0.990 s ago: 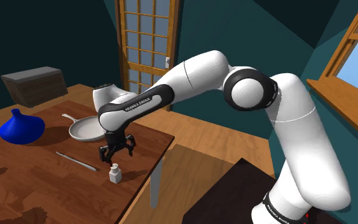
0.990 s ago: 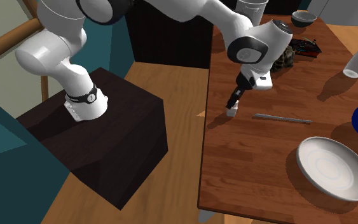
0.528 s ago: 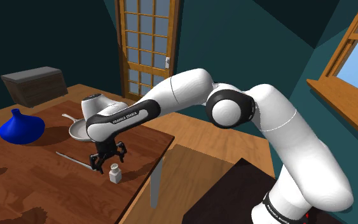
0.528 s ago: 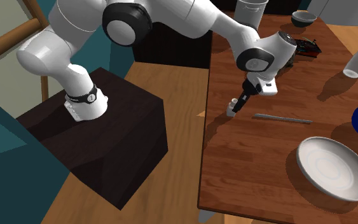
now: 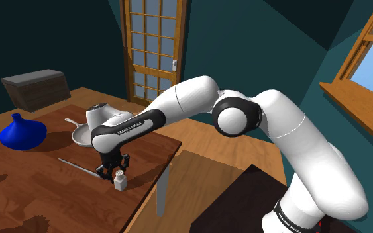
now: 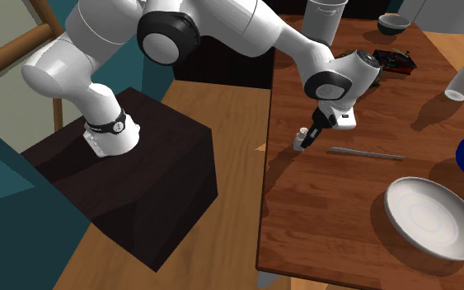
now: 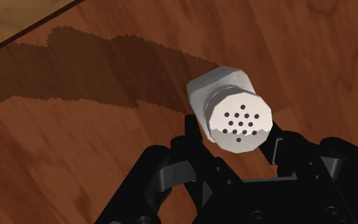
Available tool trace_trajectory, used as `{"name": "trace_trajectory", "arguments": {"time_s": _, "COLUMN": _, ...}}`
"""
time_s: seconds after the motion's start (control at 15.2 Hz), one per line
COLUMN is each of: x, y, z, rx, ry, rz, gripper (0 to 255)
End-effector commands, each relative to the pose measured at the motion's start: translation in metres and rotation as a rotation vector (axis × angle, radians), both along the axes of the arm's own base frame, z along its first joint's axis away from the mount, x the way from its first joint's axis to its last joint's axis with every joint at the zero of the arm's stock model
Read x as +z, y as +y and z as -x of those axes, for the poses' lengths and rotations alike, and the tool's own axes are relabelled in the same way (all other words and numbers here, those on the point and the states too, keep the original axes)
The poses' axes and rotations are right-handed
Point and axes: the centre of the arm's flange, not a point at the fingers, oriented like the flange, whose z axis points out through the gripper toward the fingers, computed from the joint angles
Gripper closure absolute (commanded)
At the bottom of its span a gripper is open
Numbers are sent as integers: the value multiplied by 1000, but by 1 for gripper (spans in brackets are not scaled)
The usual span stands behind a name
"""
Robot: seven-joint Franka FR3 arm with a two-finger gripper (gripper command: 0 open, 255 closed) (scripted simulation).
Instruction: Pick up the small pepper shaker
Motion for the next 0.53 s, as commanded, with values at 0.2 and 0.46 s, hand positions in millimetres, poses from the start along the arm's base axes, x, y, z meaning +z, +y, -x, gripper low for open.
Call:
{"name": "trace_trajectory", "arguments": {"time_s": 0.2, "x": -1, "y": 0, "z": 0, "rx": 0, "ry": 1, "rz": 1, "gripper": 255}}
{"name": "trace_trajectory", "arguments": {"time_s": 0.46, "x": 4, "y": 0, "z": 0, "rx": 0, "ry": 1, "rz": 1, "gripper": 255}}
